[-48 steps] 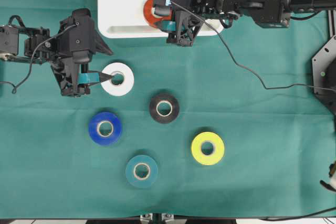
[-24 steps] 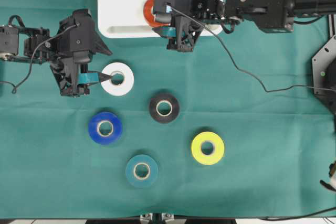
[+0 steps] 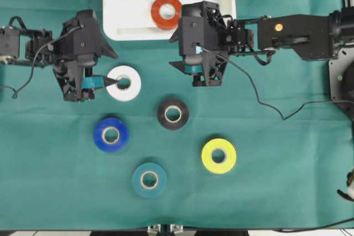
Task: Put the tape alternately from left to right into the white case.
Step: 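Release the orange tape in the tray and withdraw right gripper, then lower left gripper into the white tape's hole and grasp it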
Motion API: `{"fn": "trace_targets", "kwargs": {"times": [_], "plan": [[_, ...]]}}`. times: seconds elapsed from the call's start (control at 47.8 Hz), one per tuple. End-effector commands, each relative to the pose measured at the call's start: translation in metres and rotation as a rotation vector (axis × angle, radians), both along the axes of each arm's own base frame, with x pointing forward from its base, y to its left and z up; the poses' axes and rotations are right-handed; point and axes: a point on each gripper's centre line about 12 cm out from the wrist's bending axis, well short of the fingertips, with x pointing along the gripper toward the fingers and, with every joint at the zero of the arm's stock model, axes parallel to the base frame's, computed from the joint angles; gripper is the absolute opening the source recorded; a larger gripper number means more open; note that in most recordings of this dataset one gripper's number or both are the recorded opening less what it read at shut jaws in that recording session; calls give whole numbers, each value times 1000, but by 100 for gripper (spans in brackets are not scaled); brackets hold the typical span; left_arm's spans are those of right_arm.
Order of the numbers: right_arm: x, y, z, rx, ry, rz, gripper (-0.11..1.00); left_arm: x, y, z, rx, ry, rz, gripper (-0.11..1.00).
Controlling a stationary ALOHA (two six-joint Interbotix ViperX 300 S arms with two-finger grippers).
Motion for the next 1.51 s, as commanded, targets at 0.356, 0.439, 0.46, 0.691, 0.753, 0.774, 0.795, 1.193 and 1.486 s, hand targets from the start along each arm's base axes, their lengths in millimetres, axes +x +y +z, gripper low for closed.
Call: {"fn": "trace_targets", "kwargs": {"times": [0.356,0.439,0.46,0.691,0.753,0.774,0.795,1.193,1.486], "plan": [[-10,26,9,1,-32,66,67,6,1,11,-1,-37,4,92],[-10,27,9,4,-37,66,67,6,1,11,-1,-37,4,92],[-10,27,9,4,-38,66,67,6,1,11,-1,-37,4,92],[-9,27,10,4,-53,69,67,6,1,10,-1,-34,5,92],[-9,27,10,4,-52,69,67,6,1,10,-2,-34,5,92],[-9,27,10,2,-52,70,67,6,1,10,-2,-35,5,92],[-9,27,10,2,-52,70,67,6,1,10,-2,-34,5,92],[-9,27,10,4,-52,69,67,8,1,9,-12,-23,14,92],[-9,27,10,4,-52,69,67,17,1,-12,-34,45,32,92]]}}
